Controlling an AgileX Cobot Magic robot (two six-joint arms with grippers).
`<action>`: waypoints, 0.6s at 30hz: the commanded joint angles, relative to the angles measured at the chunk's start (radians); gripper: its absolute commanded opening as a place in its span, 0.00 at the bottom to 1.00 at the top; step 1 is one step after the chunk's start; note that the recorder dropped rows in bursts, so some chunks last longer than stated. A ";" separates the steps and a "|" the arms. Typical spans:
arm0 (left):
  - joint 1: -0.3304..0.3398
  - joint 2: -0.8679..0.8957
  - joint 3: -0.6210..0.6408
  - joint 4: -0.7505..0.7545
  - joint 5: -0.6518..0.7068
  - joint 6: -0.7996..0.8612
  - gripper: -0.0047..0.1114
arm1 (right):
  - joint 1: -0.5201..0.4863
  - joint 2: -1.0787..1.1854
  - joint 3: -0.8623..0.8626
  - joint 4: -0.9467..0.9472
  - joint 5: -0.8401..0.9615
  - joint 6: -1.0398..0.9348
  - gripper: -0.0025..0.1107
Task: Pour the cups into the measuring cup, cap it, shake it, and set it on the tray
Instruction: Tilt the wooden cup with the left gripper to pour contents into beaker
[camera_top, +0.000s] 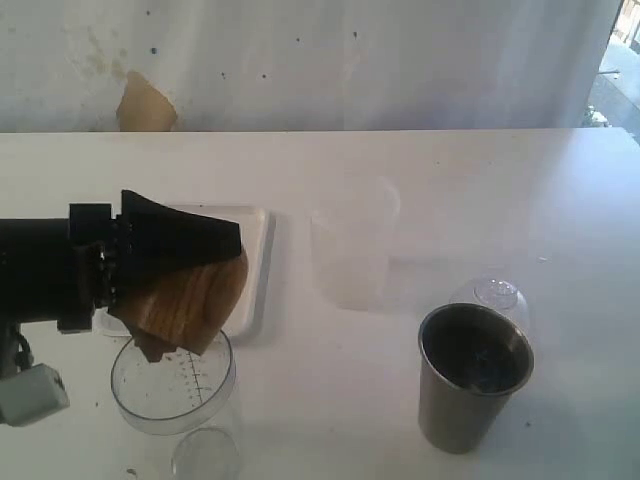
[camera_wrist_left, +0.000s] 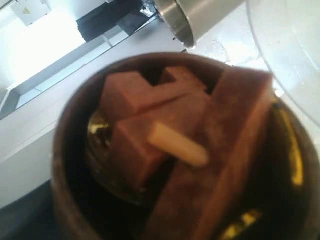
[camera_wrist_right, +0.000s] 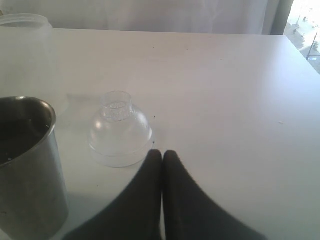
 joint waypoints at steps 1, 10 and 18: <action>-0.006 -0.008 0.009 -0.040 0.018 -0.013 0.04 | -0.004 -0.006 0.006 -0.003 0.000 -0.003 0.02; -0.062 -0.007 0.022 -0.099 0.125 0.025 0.04 | -0.004 -0.006 0.006 -0.003 0.000 -0.003 0.02; -0.062 -0.022 0.022 -0.153 0.091 0.147 0.04 | -0.004 -0.006 0.006 -0.003 0.000 -0.003 0.02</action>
